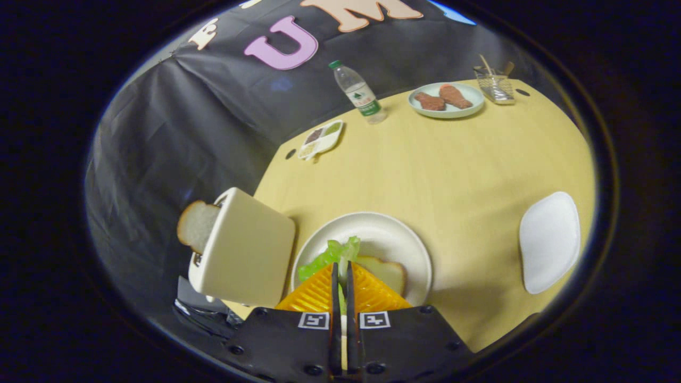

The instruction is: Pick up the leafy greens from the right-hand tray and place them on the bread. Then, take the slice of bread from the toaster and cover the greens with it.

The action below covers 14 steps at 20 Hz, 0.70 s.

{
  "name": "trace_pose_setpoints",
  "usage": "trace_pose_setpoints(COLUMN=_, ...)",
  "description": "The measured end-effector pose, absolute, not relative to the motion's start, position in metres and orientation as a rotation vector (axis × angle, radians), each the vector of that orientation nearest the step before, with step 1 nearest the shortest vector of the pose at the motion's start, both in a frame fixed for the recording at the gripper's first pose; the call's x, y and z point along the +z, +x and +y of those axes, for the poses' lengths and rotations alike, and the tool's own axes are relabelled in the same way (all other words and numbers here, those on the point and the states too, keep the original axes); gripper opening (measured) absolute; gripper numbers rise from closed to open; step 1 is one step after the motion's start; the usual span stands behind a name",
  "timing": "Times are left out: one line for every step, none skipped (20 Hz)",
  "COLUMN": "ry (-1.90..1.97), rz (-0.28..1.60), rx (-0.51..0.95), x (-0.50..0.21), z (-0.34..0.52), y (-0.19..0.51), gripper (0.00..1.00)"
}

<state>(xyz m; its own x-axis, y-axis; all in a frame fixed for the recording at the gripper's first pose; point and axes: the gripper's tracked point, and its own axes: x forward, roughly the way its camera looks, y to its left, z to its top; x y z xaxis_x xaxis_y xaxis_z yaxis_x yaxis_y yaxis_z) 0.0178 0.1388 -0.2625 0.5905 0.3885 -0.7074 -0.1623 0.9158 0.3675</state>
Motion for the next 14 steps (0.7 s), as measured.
trace_pose_setpoints(ry=0.254, rz=0.901, rx=0.302, x=-0.269, z=0.133, y=0.015, gripper=0.07)
trace_pose_setpoints(ry=0.231, rz=0.914, rx=0.285, x=-0.276, z=0.129, y=0.014, gripper=0.07)
trace_pose_setpoints(ry=0.208, rz=0.919, rx=0.273, x=-0.281, z=0.126, y=0.011, gripper=0.07)
trace_pose_setpoints(ry=0.186, rz=0.924, rx=0.266, x=-0.285, z=0.125, y=0.009, gripper=0.07)
trace_pose_setpoints(ry=0.165, rz=0.927, rx=0.259, x=-0.288, z=0.124, y=0.008, gripper=0.07)
trace_pose_setpoints(ry=0.152, rz=0.933, rx=0.266, x=-0.294, z=0.126, y=0.007, gripper=0.11)
trace_pose_setpoints(ry=0.138, rz=0.936, rx=0.257, x=-0.293, z=0.125, y=0.003, gripper=0.14)
trace_pose_setpoints(ry=0.124, rz=0.937, rx=0.242, x=-0.294, z=0.122, y=0.002, gripper=0.18)
trace_pose_setpoints(ry=0.109, rz=0.939, rx=0.224, x=-0.296, z=0.119, y=0.000, gripper=0.18)
trace_pose_setpoints(ry=0.100, rz=0.945, rx=0.219, x=-0.296, z=0.117, y=-0.002, gripper=0.18)
trace_pose_setpoints(ry=0.081, rz=0.953, rx=0.209, x=-0.298, z=0.116, y=-0.004, gripper=0.26)
trace_pose_setpoints(ry=0.058, rz=0.954, rx=0.201, x=-0.298, z=0.114, y=-0.006, gripper=0.33)
trace_pose_setpoints(ry=0.024, rz=0.958, rx=0.183, x=-0.298, z=0.109, y=-0.007, gripper=0.41)
trace_pose_setpoints(ry=0.000, rz=0.959, rx=0.179, x=-0.296, z=0.107, y=-0.010, gripper=0.48)
